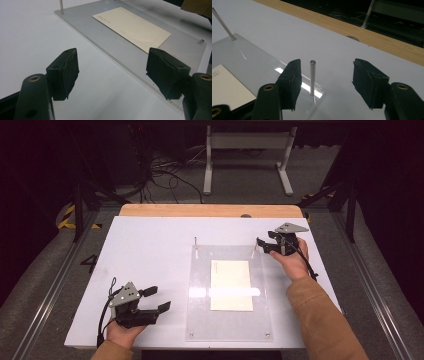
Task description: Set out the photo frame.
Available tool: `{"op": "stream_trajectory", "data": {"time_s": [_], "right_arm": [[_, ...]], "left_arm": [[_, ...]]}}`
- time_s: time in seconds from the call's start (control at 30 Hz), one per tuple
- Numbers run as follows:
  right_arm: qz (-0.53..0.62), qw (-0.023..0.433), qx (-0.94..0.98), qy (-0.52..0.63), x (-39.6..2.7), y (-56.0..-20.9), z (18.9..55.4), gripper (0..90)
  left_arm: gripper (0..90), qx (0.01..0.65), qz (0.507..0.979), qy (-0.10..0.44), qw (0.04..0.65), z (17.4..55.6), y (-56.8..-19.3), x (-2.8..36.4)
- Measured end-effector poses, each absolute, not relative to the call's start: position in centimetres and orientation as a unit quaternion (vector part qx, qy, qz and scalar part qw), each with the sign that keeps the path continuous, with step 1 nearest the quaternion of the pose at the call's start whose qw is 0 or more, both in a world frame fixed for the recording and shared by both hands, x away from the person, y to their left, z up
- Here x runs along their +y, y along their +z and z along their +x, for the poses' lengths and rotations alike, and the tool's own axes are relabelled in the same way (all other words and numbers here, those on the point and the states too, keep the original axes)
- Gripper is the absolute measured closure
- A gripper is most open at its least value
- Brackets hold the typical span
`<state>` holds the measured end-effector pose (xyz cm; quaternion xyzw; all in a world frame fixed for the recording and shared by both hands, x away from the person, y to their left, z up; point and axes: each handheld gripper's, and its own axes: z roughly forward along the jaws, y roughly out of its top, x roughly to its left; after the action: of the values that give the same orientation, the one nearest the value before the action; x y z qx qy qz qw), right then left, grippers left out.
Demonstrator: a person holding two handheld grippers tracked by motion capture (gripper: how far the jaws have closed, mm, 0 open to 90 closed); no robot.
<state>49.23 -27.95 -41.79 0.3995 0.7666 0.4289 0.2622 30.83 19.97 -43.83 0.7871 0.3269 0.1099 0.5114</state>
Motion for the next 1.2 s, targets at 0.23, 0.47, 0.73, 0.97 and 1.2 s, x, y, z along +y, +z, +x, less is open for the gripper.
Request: {"op": "stream_trajectory", "data": {"time_s": [0.23,0.47,0.73,0.97,1.2], "right_arm": [[0.369,0.244,0.785,0.433,-27.4,-42.6,50.5,64.0],[0.367,0.224,0.792,0.434,-26.9,-43.2,50.8,81.3],[0.372,0.229,0.79,0.43,-26.7,-43.3,50.7,84.7],[0.403,0.219,0.773,0.438,-26.7,-43.5,50.8,85.2],[0.421,0.21,0.759,0.45,-26.9,-43.8,51.0,85.5]], "left_arm": [[26.7,0.325,0.789,0.11,0.509,30.9,-44.0,19.9],[26.8,0.324,0.792,0.107,0.507,30.9,-44.1,19.8],[26.6,0.325,0.793,0.102,0.505,31.0,-44.2,19.6],[26.8,0.321,0.796,0.1,0.503,31.1,-44.4,19.3],[27.0,0.313,0.803,0.097,0.499,31.2,-44.3,18.7]]}}
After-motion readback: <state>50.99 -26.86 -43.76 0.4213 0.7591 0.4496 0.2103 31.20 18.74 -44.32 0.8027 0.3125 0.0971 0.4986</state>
